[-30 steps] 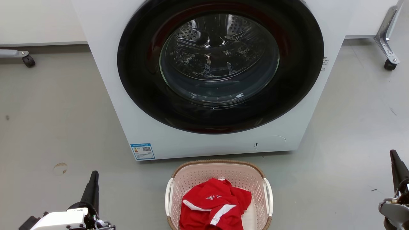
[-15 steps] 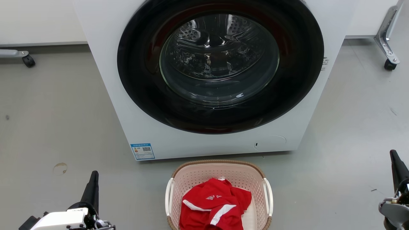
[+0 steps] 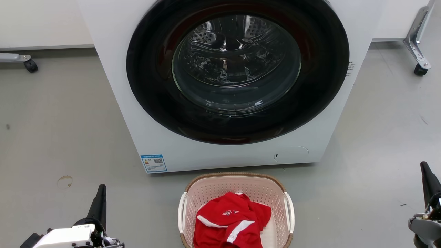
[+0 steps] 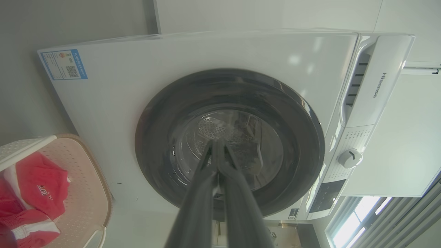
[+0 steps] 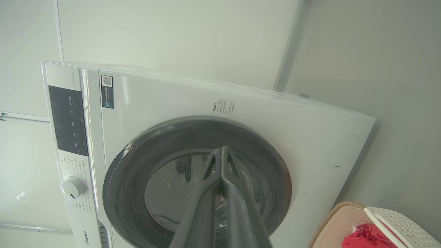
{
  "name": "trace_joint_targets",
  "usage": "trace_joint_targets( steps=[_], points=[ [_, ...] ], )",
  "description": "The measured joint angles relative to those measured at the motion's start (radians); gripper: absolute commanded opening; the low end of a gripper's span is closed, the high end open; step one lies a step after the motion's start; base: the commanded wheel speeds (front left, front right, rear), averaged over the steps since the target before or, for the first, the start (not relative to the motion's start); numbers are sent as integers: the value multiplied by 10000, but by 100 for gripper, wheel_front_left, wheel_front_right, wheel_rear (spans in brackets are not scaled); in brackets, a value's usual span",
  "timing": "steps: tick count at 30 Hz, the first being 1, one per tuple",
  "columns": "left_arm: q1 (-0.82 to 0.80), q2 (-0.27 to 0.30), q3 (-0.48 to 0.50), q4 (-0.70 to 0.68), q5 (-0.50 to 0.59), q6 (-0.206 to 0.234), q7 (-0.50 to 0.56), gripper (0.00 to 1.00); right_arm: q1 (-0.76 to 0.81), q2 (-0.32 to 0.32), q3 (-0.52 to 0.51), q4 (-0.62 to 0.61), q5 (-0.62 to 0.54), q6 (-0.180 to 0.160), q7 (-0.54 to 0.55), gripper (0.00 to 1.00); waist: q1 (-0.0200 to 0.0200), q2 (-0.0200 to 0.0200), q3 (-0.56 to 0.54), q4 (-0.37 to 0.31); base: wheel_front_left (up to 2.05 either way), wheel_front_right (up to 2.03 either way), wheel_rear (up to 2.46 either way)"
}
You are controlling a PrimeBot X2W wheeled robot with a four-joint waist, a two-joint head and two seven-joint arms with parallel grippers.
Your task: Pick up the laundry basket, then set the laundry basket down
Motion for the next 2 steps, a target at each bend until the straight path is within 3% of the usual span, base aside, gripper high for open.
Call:
trace_joint_targets(
  steps=[2],
  points=[
    [0, 0, 0, 0, 0, 0, 0, 0, 0, 0, 0, 0, 0, 0, 0, 0, 0, 0, 0, 0, 0, 0, 0]
  ],
)
